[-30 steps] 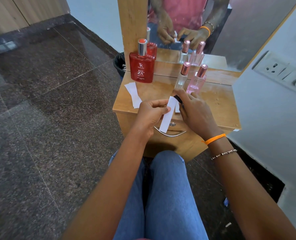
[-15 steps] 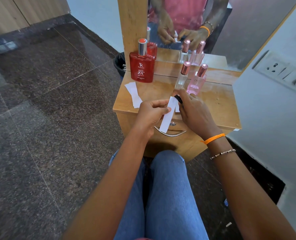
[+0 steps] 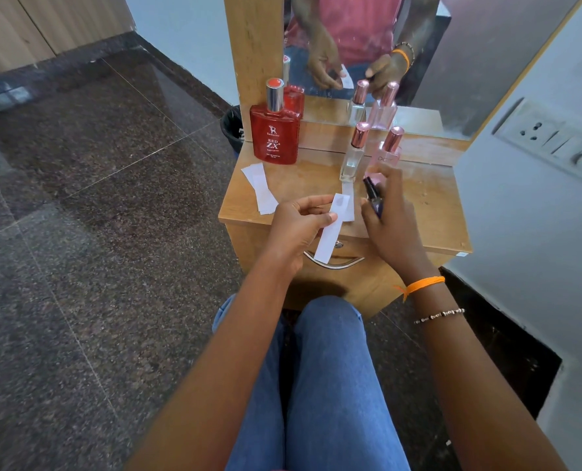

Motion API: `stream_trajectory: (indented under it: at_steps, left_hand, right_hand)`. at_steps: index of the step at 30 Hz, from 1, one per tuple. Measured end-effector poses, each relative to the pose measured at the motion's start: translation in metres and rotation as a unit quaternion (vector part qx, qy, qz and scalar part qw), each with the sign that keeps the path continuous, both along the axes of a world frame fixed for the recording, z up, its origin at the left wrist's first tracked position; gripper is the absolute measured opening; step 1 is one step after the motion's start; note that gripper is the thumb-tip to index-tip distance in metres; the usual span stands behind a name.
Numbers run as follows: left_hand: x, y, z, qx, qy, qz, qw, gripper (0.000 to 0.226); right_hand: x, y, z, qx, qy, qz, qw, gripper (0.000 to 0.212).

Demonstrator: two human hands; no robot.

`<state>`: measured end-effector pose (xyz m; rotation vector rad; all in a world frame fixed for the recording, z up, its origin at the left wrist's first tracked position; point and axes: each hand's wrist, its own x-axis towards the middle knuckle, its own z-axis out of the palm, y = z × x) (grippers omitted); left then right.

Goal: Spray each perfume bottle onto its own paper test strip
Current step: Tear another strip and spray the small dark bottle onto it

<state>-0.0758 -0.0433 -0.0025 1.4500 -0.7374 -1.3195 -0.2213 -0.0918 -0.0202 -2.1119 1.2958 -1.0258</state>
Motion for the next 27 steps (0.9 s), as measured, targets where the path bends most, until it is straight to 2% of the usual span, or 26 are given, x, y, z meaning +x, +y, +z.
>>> stream_trajectory:
  at_steps: [3,6,11,14,18,22,24,27]
  left_hand:
    - [-0.009,-0.005,-0.001,-0.009,-0.004,-0.002,1.000,0.021]
    - [-0.027,-0.014,-0.003,-0.028,-0.041,0.001,0.999,0.018]
    - [-0.066,-0.036,-0.002,-0.065,-0.141,-0.006,0.988,0.026]
    - [-0.083,-0.050,-0.004,-0.067,-0.178,-0.004,0.982,0.014]
    - [-0.093,-0.062,-0.006,-0.067,-0.244,-0.007,0.967,0.014]
    - [-0.096,-0.065,-0.011,-0.071,-0.328,-0.049,0.941,0.022]
    - [-0.096,-0.064,-0.014,-0.082,-0.388,-0.073,0.915,0.026]
    - [-0.097,-0.062,-0.018,-0.106,-0.525,-0.077,0.841,0.026]
  right_hand:
    - [-0.008,0.008,-0.002,0.058,-0.155,-0.061,0.984,0.041]
    - [-0.020,0.013,-0.001,0.116,-0.242,-0.116,0.956,0.039]
    - [-0.039,0.016,0.010,0.181,-0.374,-0.136,0.900,0.033]
    - [-0.052,0.013,0.011,0.187,-0.382,-0.165,0.890,0.032]
    - [-0.060,0.012,0.010,0.197,-0.361,-0.180,0.894,0.033]
    - [-0.059,0.010,0.009,0.200,-0.357,-0.174,0.896,0.041]
    - [-0.056,0.009,0.009,0.199,-0.353,-0.172,0.898,0.040]
    - [-0.054,0.009,0.009,0.195,-0.351,-0.170,0.900,0.032]
